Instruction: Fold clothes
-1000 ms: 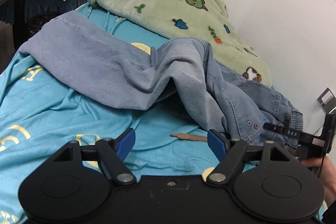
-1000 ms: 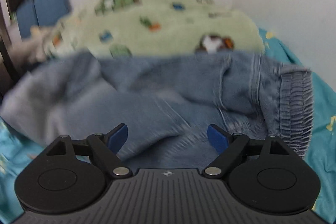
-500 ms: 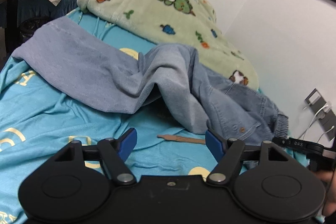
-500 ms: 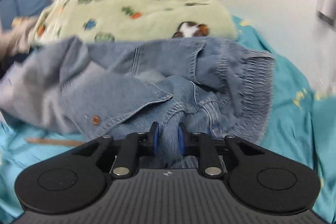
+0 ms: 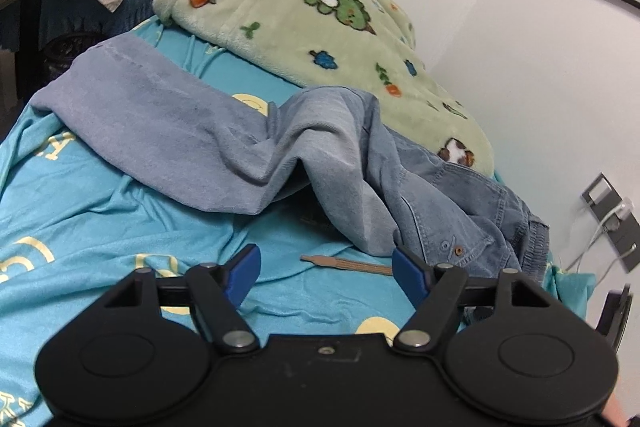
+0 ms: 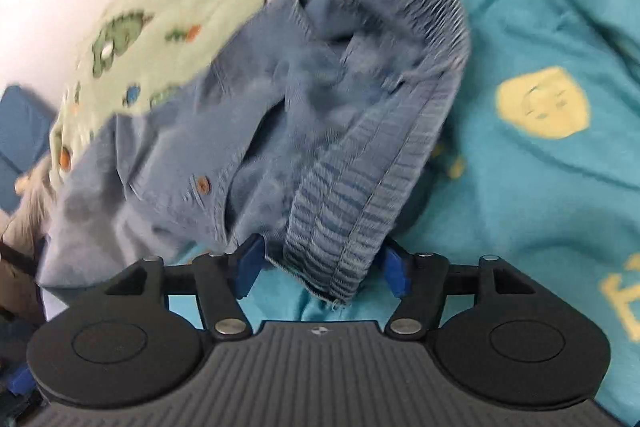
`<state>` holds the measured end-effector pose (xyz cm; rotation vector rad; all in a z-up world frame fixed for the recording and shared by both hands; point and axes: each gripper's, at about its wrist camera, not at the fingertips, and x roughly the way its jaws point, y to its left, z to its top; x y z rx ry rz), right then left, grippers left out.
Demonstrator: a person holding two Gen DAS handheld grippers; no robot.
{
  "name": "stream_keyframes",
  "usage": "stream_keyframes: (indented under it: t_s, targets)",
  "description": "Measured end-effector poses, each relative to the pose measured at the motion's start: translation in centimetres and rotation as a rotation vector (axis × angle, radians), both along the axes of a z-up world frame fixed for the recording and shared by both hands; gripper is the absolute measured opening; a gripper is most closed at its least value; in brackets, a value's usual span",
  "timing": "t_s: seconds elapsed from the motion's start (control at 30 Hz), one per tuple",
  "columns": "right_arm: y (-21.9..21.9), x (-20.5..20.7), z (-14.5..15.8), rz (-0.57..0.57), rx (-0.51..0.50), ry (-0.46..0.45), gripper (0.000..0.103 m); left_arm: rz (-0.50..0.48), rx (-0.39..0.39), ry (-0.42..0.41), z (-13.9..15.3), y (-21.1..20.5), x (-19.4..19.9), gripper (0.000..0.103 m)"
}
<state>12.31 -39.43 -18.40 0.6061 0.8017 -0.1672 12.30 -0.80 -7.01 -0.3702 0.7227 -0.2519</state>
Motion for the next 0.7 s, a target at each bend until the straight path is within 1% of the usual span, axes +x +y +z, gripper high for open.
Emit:
stream_keyframes:
  t_s: [0.03, 0.07, 0.1, 0.13, 0.17, 0.27, 0.37, 0.43, 0.5, 0.53, 0.57, 0.63, 0.7]
  targets:
    - [0.4, 0.0, 0.0, 0.006, -0.03, -0.02, 0.057, 0.004, -0.008, 0.0, -0.1, 0.2, 0.1, 0.07]
    - [0.7, 0.0, 0.2, 0.016, -0.049, -0.046, 0.04, 0.01, -0.014, 0.0, -0.1, 0.4, 0.1, 0.07]
    - [0.9, 0.0, 0.5, 0.032, -0.062, -0.069, 0.03, 0.015, -0.017, -0.002, -0.1, 0.5, 0.2, 0.07]
    - [1.1, -0.1, 1.1, 0.047, -0.078, -0.089, 0.015, 0.02, -0.014, -0.006, -0.1, 0.7, 0.2, 0.07]
    - [1.3, -0.2, 1.7, 0.061, -0.094, -0.109, 0.01, 0.025, -0.012, -0.009, -0.1, 0.8, 0.3, 0.07]
    - [1.0, -1.6, 5.3, 0.06, -0.136, -0.207, 0.008, 0.038, -0.017, -0.015, 0.1, 1.1, 0.3, 0.07]
    - [-1.4, -3.4, 9.8, 0.002, -0.139, -0.309, 0.007, 0.037, -0.014, -0.025, 0.3, 1.2, -0.1, 0.07]
    - [-3.3, -4.6, 12.0, -0.034, -0.149, -0.344, 0.007, 0.037, -0.009, -0.032, 0.5, 1.2, -0.3, 0.07]
    - [-5.5, -5.7, 13.6, -0.077, -0.192, -0.363, 0.007, 0.039, -0.011, -0.027, 0.5, 1.1, -0.4, 0.07]
    - [-6.9, -6.1, 13.9, -0.106, -0.205, -0.359, 0.007, 0.038, -0.013, -0.024, 0.5, 1.1, -0.4, 0.07]
    - [-8.4, -6.4, 13.8, -0.149, -0.189, -0.347, 0.007, 0.038, -0.015, -0.02, 0.4, 1.1, -0.5, 0.07]
    - [-11.4, -6.9, 13.2, -0.24, -0.142, -0.317, 0.007, 0.039, -0.015, -0.018, 0.4, 1.1, -0.6, 0.07]
    - [-14.2, -7.7, 11.3, -0.35, -0.061, -0.258, 0.008, 0.041, -0.017, -0.016, 0.4, 1.0, -0.6, 0.07]
